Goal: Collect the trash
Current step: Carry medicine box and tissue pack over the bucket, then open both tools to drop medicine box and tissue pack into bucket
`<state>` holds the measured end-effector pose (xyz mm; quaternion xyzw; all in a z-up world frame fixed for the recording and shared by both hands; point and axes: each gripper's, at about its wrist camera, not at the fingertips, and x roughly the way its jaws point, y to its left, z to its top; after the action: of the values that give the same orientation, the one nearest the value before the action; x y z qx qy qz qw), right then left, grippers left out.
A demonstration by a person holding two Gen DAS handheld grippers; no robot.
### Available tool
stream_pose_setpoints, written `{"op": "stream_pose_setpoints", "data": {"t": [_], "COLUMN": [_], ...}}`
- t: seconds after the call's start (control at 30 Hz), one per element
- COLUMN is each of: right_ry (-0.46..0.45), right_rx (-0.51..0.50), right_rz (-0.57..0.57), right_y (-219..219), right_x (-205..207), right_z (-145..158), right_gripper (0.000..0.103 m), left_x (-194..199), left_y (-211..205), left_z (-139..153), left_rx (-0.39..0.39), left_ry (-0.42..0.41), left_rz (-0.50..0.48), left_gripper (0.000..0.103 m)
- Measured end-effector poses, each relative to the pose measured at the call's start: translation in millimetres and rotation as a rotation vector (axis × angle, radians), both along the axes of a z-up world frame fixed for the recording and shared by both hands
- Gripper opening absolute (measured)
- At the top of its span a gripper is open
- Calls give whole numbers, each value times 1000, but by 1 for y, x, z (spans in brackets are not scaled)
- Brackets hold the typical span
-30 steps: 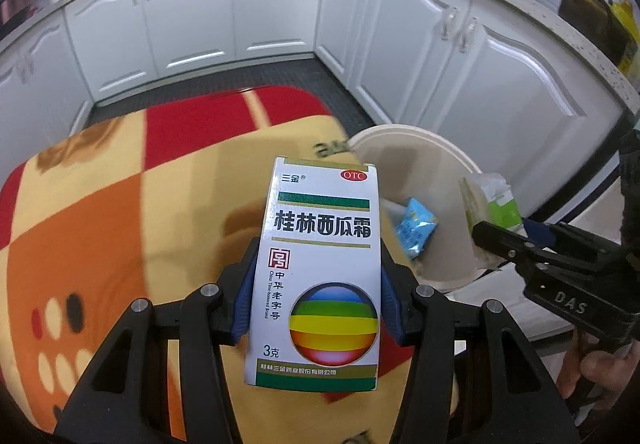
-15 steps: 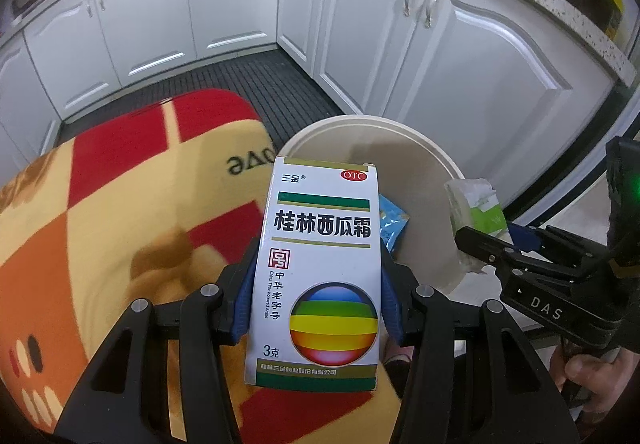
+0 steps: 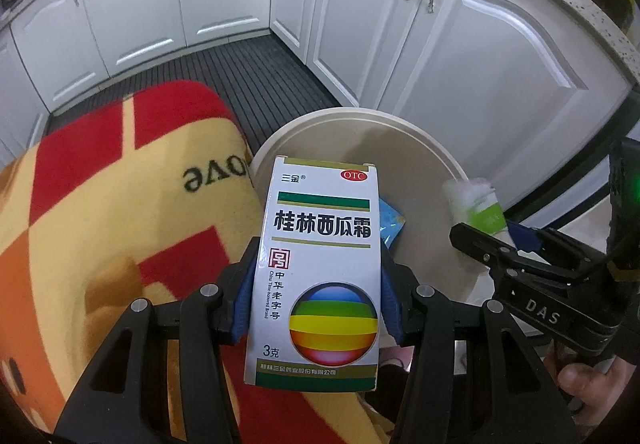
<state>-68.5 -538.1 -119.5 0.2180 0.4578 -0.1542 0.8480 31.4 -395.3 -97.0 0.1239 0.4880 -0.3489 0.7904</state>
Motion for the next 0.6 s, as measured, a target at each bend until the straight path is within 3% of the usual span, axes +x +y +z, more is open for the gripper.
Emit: {"op": "stream_pose_setpoints", "data": {"t": [0.1,0.27,0.6], "right_ry": [2,20,19], "right_rx": [12,36,36], "right_rz": [-14,-19,-19], "right_y": [-2,-5,6], "right_x": [1,-1,-11], "right_z": [-2,-8,-7], "right_gripper": [54,61,66], "left_x": [3,2,-1], "left_y": [1,4,16], "left_z": [-4,-3,0], "left_rx": [-16,-60,-50], "left_ry": [23,39,-6], "left_rz": [4,2,52], "left_gripper": [52,69,69]}}
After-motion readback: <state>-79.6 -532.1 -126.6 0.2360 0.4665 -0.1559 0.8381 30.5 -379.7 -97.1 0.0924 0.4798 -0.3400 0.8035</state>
